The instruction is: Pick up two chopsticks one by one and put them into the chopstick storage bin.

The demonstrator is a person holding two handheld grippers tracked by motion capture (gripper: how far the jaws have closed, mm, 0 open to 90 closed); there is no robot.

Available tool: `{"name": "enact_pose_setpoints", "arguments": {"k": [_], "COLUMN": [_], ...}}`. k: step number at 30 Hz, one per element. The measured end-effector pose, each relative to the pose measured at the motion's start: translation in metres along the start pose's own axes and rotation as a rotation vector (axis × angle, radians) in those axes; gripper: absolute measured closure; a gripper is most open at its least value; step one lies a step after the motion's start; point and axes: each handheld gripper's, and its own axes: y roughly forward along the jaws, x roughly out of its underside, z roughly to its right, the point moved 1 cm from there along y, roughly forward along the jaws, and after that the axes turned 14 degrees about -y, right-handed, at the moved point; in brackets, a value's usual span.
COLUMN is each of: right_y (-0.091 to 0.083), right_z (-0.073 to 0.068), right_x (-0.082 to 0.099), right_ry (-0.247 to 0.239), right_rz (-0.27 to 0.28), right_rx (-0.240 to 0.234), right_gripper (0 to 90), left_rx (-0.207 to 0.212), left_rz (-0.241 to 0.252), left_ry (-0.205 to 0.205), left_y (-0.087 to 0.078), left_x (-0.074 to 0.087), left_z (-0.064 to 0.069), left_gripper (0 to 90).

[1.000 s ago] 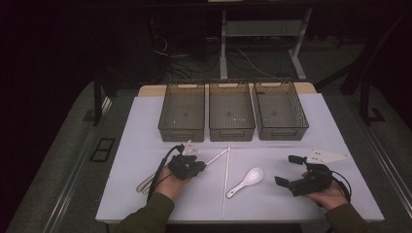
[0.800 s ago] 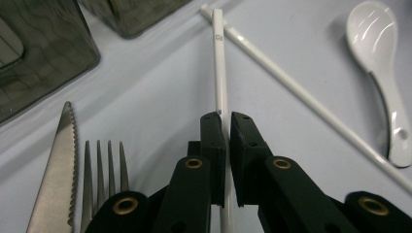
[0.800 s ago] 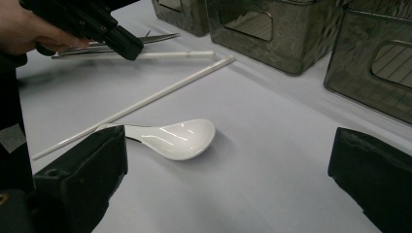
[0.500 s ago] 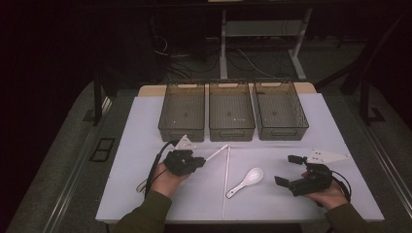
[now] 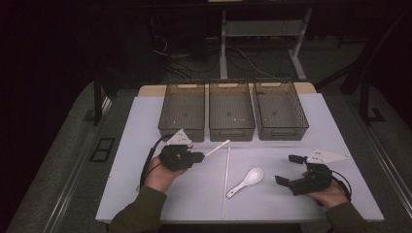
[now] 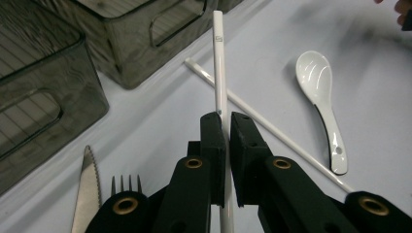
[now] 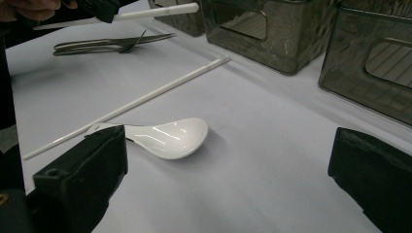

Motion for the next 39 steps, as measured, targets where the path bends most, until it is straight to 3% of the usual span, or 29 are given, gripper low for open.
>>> {"name": "enact_pose_setpoints", "arguments": {"k": [6,14,22,39], "right_y": [0.000,0.000,0.000,-0.001], "right_z": [0.000,0.000,0.000,0.001], "right_x": [0.000,0.000,0.000,0.000], "right_ry": [0.001,0.004,0.007,0.008], "right_rz": [0.003,0.003,0.001,0.007], "right_rx": [0.003,0.007,0.009,0.009], "right_gripper": [0.7,0.7,0.7,0.7], "left_rx": [-0.015,-0.024,-0.039,-0.149], "left_rz": [0.012,0.043,0.075,0.116], "left_ry": [0.017,0.001,-0.026,-0.113], "left_y": [-0.007,-0.014,-0.019,-0.009], "left_x": [-0.012,-0.029,-0.054,-0.108], "left_z": [-0.001,-0.011,-0.026,-0.073], "left_gripper": [83.6,83.6,83.6,83.7]}}
